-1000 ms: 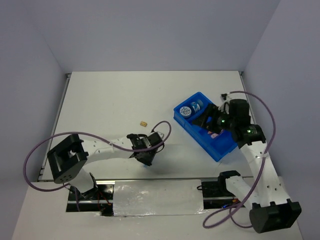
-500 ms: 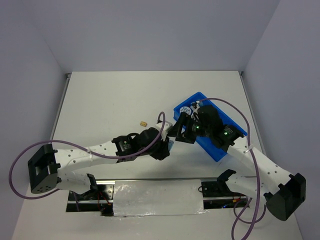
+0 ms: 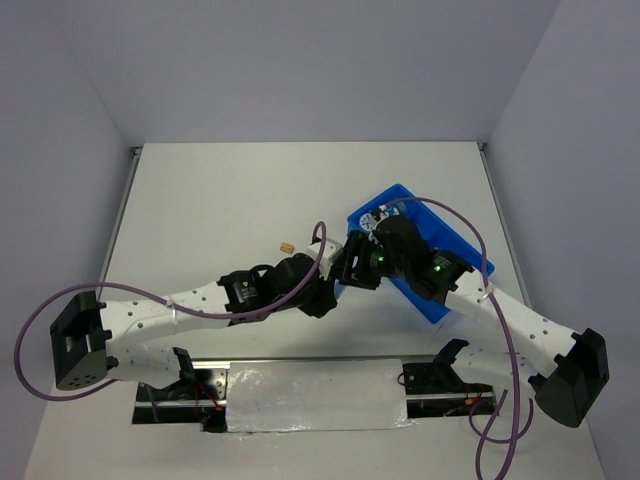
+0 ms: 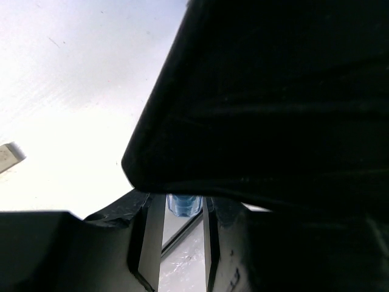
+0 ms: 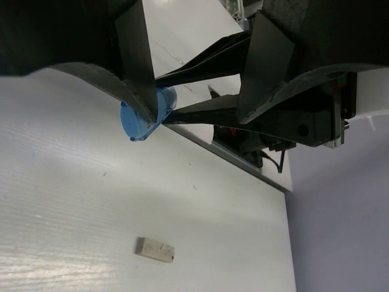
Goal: Sort the stationery into containers
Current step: Place the stationery in the storage box.
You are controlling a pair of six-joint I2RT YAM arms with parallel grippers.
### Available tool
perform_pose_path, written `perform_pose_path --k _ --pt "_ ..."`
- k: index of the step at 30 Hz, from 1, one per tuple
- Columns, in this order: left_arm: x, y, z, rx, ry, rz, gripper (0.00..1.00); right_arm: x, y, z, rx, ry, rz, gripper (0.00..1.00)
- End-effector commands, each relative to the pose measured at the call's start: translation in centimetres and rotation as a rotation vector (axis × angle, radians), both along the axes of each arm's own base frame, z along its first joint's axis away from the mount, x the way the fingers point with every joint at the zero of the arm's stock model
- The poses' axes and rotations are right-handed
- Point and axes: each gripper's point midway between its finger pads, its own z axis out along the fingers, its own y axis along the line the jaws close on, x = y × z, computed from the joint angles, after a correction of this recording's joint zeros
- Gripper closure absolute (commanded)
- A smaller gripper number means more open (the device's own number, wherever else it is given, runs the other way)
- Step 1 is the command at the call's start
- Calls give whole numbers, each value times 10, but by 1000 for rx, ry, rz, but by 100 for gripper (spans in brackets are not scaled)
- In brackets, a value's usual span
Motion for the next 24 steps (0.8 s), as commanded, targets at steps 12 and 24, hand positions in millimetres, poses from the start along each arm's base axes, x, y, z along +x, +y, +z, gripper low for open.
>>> perform_pose_path --k 12,24 --pt "17 -8 47 -83 -118 23 100 25 -24 32 -123 -143 -109 31" --pt "18 -3 70 -137 -160 35 100 9 1 12 3 -66 -6 40"
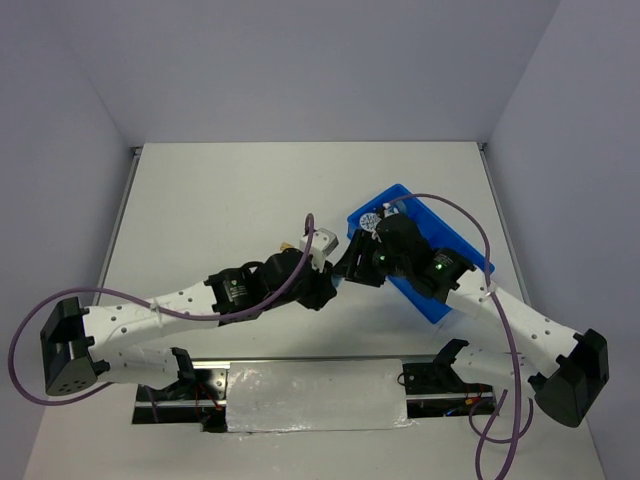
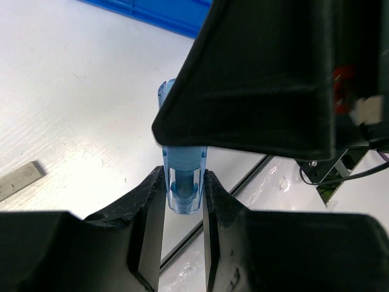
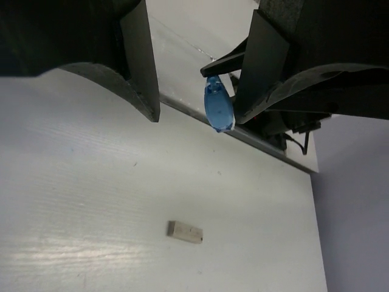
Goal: Sort the stationery into containers
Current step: Place the stationery in the storage box.
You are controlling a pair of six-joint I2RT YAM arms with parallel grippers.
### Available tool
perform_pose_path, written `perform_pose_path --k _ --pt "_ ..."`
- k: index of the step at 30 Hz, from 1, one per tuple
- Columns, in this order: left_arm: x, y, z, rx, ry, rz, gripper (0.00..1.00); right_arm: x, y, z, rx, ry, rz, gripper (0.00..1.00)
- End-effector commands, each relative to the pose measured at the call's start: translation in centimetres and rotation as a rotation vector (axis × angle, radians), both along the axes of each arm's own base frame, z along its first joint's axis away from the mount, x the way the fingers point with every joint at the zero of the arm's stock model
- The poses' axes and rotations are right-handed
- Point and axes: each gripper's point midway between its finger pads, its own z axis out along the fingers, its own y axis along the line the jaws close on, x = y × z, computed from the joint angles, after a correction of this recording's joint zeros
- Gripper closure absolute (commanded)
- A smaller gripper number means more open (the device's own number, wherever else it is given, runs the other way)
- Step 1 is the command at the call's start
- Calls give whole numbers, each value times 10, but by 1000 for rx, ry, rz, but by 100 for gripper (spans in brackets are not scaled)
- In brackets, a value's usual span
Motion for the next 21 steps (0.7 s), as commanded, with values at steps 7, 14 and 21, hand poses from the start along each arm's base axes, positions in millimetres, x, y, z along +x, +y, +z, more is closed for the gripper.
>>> perform_pose_path --k 7,14,21 --pt "8 -6 35 -83 -69 14 64 -10 35 30 240 -33 126 100" --pt "23 23 0 111 -6 194 1 48 -82 -13 -147 -20 -280 98" --pt "38 70 -35 311 117 443 1 78 -223 -61 -486 100 -623 92"
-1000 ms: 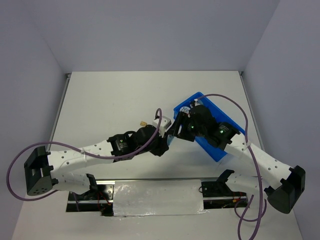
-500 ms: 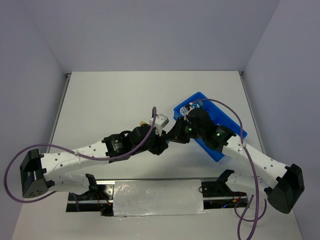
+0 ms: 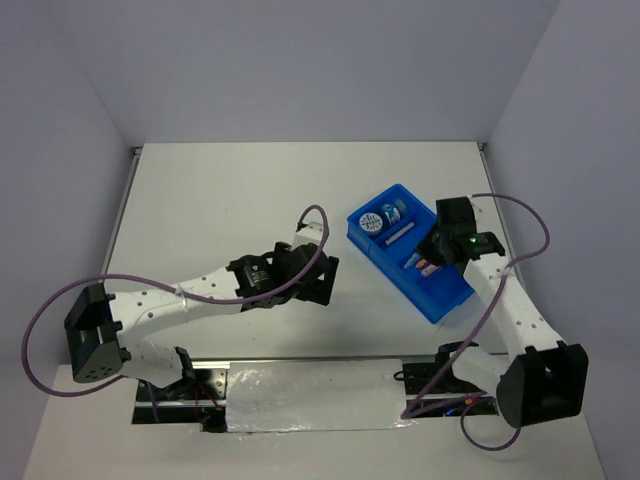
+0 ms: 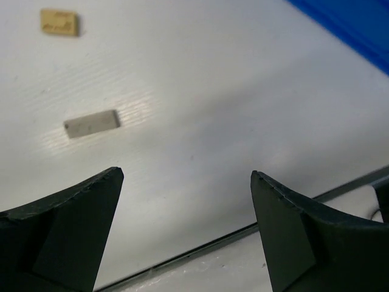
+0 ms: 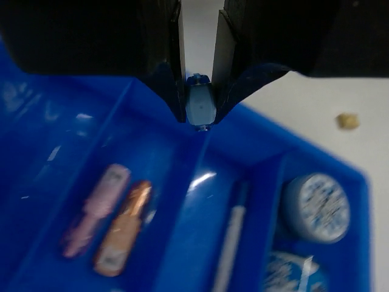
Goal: Sort the stationery into containers
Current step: Place the stationery in the storage box.
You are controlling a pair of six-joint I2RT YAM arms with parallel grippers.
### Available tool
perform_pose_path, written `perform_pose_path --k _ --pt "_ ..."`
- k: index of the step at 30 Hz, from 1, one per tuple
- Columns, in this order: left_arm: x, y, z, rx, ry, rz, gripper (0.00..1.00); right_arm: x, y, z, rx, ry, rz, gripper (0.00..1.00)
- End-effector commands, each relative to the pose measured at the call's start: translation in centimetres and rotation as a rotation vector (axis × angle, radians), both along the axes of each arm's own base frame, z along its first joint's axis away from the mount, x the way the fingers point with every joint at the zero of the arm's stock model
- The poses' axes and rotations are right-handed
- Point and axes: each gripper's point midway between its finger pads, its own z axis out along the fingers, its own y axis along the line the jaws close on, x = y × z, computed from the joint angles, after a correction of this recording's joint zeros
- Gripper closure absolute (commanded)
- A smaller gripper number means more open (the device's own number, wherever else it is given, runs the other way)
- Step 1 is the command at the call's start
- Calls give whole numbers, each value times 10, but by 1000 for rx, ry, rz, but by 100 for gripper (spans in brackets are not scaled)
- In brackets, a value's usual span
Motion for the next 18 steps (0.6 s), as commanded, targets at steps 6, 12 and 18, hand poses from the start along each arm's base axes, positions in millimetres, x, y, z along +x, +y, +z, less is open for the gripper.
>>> perform_pose_path --k 6,12,18 --pt "20 54 -12 68 110 239 1 21 -63 -32 -142 112 -89 88" --pt "34 70 -13 109 134 264 1 30 -81 -43 -134 132 -134 52" --pt "50 86 -39 142 217 283 1 43 -76 -6 -124 65 -87 32"
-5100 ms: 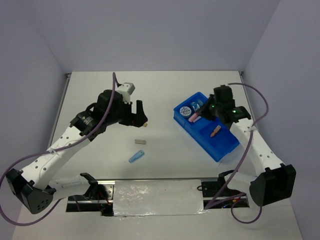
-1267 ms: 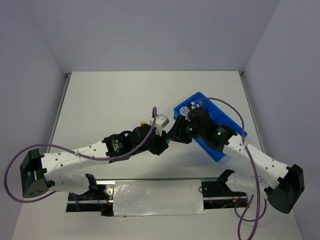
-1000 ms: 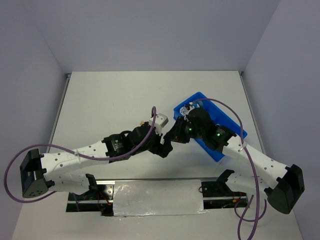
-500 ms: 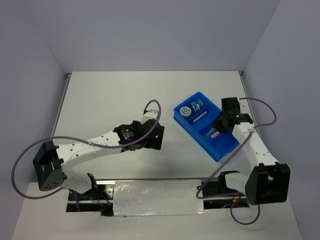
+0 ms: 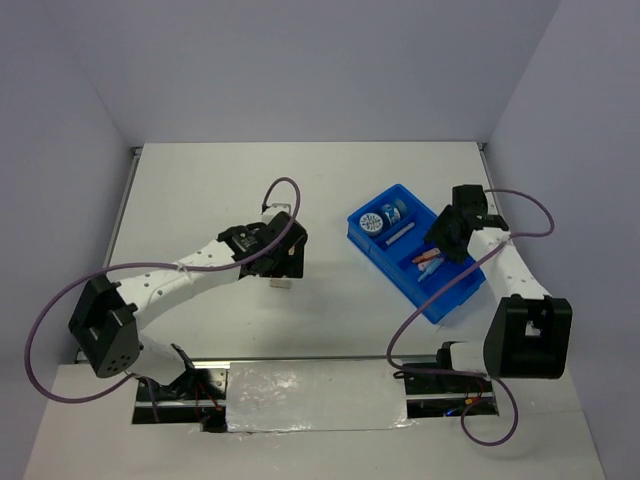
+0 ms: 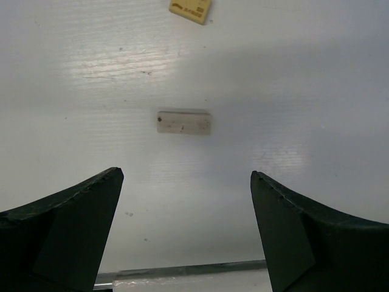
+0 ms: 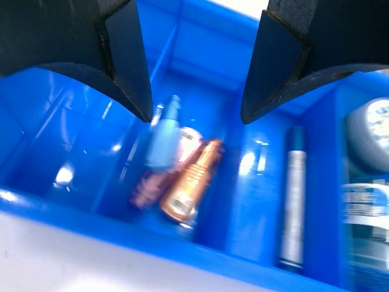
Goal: Sort the stationery into containers
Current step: Place the stationery in the storage box, then pick up the stationery from the center of the board.
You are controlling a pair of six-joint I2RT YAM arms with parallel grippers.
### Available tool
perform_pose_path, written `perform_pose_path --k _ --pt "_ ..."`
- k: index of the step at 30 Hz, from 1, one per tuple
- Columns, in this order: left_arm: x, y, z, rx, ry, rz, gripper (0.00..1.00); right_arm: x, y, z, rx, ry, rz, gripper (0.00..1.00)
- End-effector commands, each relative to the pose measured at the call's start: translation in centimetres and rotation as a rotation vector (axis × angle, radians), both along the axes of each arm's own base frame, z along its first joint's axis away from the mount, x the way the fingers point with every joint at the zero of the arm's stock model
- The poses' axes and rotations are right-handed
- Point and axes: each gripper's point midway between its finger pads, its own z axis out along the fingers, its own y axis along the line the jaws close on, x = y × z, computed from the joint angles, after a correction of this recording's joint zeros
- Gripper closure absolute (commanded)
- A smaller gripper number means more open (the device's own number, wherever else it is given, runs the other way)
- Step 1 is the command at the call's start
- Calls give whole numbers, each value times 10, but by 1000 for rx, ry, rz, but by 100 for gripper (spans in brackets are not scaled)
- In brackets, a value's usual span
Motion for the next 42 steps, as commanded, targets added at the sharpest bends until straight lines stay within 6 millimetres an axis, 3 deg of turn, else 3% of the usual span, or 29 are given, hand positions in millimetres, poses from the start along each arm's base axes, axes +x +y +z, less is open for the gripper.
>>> perform_pose_path --k 1,4,6,7,9,11,18,23,24,25,29,32,36,39,41,42 --pt "11 0 -10 1 41 -25 1 19 -1 54 -20 -138 44 32" --pt "21 -2 -35 50 90 -69 1 15 8 93 -3 -221 99 31" --pt "26 -3 -46 72 116 -76 1 9 27 111 65 -269 178 31" --pt "27 0 -63 112 156 -76 1 2 34 125 78 -309 218 30" --pt "32 3 -70 159 171 -51 2 -19 51 142 128 -336 297 29" --pt "32 8 -84 197 200 -36 3 -32 62 155 163 -366 354 29" --pt "22 10 -111 168 247 -43 7 -84 70 187 144 -396 454 29" --pt "4 8 -135 116 301 -56 26 -96 76 218 160 -455 469 29" --pt "2 3 -137 90 307 -55 37 -96 77 223 164 -460 472 29" --pt "-3 5 -141 84 324 -52 42 -96 77 239 155 -494 476 29" --pt "-12 3 -141 45 338 -42 55 -98 80 262 159 -521 489 29" --pt "-13 -1 -128 7 325 -41 75 -100 84 273 180 -542 502 29" --pt "-3 -30 -71 -107 218 -87 76 -107 90 290 202 -576 520 29" --pt "14 -77 -4 -249 94 -156 75 -112 89 309 182 -619 527 29" --pt "14 -111 23 -340 54 -224 76 -115 86 315 171 -619 503 28" --pt "19 -130 46 -396 13 -260 76 -120 85 329 158 -660 501 28"
